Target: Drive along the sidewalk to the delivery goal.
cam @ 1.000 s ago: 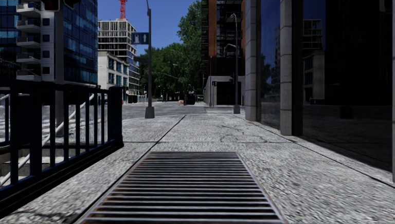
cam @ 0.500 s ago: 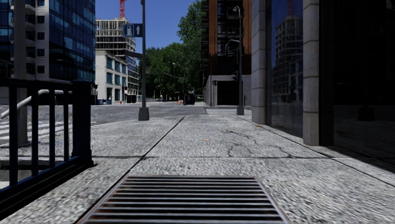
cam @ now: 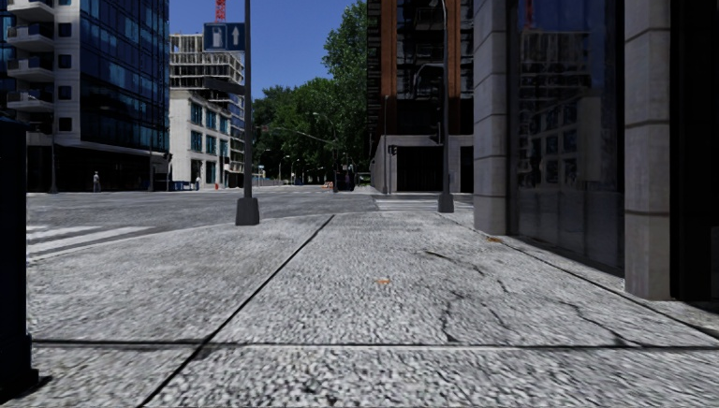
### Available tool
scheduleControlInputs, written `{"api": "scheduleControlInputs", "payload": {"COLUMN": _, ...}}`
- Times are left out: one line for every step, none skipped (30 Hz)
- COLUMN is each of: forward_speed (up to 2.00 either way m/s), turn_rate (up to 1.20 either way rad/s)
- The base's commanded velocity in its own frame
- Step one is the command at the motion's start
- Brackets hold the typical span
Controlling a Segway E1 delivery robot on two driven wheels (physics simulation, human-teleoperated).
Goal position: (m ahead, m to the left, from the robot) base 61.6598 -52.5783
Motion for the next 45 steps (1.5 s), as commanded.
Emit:
{"api": "scheduleControlInputs", "payload": {"forward_speed": 2.0, "turn_rate": 0.0}}
{"api": "scheduleControlInputs", "payload": {"forward_speed": 2.0, "turn_rate": 0.0}}
{"api": "scheduleControlInputs", "payload": {"forward_speed": 2.0, "turn_rate": 0.0}}
{"api": "scheduleControlInputs", "payload": {"forward_speed": 2.0, "turn_rate": 0.0}}
{"api": "scheduleControlInputs", "payload": {"forward_speed": 2.0, "turn_rate": 0.0}}
{"api": "scheduleControlInputs", "payload": {"forward_speed": 2.0, "turn_rate": 0.0}}
{"api": "scheduleControlInputs", "payload": {"forward_speed": 2.0, "turn_rate": 0.0}}
{"api": "scheduleControlInputs", "payload": {"forward_speed": 2.0, "turn_rate": 0.0}}
{"api": "scheduleControlInputs", "payload": {"forward_speed": 2.0, "turn_rate": 0.0}}
{"api": "scheduleControlInputs", "payload": {"forward_speed": 2.0, "turn_rate": 0.0}}
{"api": "scheduleControlInputs", "payload": {"forward_speed": 2.0, "turn_rate": 0.0}}
{"api": "scheduleControlInputs", "payload": {"forward_speed": 2.0, "turn_rate": 0.0}}
{"api": "scheduleControlInputs", "payload": {"forward_speed": 2.0, "turn_rate": 0.0}}
{"api": "scheduleControlInputs", "payload": {"forward_speed": 2.0, "turn_rate": -0.02}}
{"api": "scheduleControlInputs", "payload": {"forward_speed": 2.0, "turn_rate": -0.02}}
{"api": "scheduleControlInputs", "payload": {"forward_speed": 2.0, "turn_rate": -0.04}}
{"api": "scheduleControlInputs", "payload": {"forward_speed": 2.0, "turn_rate": -0.05}}
{"api": "scheduleControlInputs", "payload": {"forward_speed": 2.0, "turn_rate": -0.07}}
{"api": "scheduleControlInputs", "payload": {"forward_speed": 2.0, "turn_rate": -0.07}}
{"api": "scheduleControlInputs", "payload": {"forward_speed": 2.0, "turn_rate": -0.07}}
{"api": "scheduleControlInputs", "payload": {"forward_speed": 2.0, "turn_rate": -0.08}}
{"api": "scheduleControlInputs", "payload": {"forward_speed": 2.0, "turn_rate": -0.09}}
{"api": "scheduleControlInputs", "payload": {"forward_speed": 2.0, "turn_rate": -0.09}}
{"api": "scheduleControlInputs", "payload": {"forward_speed": 2.0, "turn_rate": -0.1}}
{"api": "scheduleControlInputs", "payload": {"forward_speed": 2.0, "turn_rate": -0.11}}
{"api": "scheduleControlInputs", "payload": {"forward_speed": 2.0, "turn_rate": -0.12}}
{"api": "scheduleControlInputs", "payload": {"forward_speed": 2.0, "turn_rate": -0.12}}
{"api": "scheduleControlInputs", "payload": {"forward_speed": 2.0, "turn_rate": -0.14}}
{"api": "scheduleControlInputs", "payload": {"forward_speed": 2.0, "turn_rate": -0.17}}
{"api": "scheduleControlInputs", "payload": {"forward_speed": 2.0, "turn_rate": -0.2}}
{"api": "scheduleControlInputs", "payload": {"forward_speed": 2.0, "turn_rate": -0.2}}
{"api": "scheduleControlInputs", "payload": {"forward_speed": 2.0, "turn_rate": -0.22}}
{"api": "scheduleControlInputs", "payload": {"forward_speed": 2.0, "turn_rate": -0.22}}
{"api": "scheduleControlInputs", "payload": {"forward_speed": 2.0, "turn_rate": -0.22}}
{"api": "scheduleControlInputs", "payload": {"forward_speed": 2.0, "turn_rate": -0.22}}
{"api": "scheduleControlInputs", "payload": {"forward_speed": 2.0, "turn_rate": -0.23}}
{"api": "scheduleControlInputs", "payload": {"forward_speed": 2.0, "turn_rate": -0.23}}
{"api": "scheduleControlInputs", "payload": {"forward_speed": 2.0, "turn_rate": -0.23}}
{"api": "scheduleControlInputs", "payload": {"forward_speed": 2.0, "turn_rate": -0.24}}
{"api": "scheduleControlInputs", "payload": {"forward_speed": 2.0, "turn_rate": -0.26}}
{"api": "scheduleControlInputs", "payload": {"forward_speed": 2.0, "turn_rate": -0.28}}
{"api": "scheduleControlInputs", "payload": {"forward_speed": 2.0, "turn_rate": -0.28}}
{"api": "scheduleControlInputs", "payload": {"forward_speed": 2.0, "turn_rate": -0.29}}
{"api": "scheduleControlInputs", "payload": {"forward_speed": 2.0, "turn_rate": -0.29}}
{"api": "scheduleControlInputs", "payload": {"forward_speed": 2.0, "turn_rate": -0.29}}
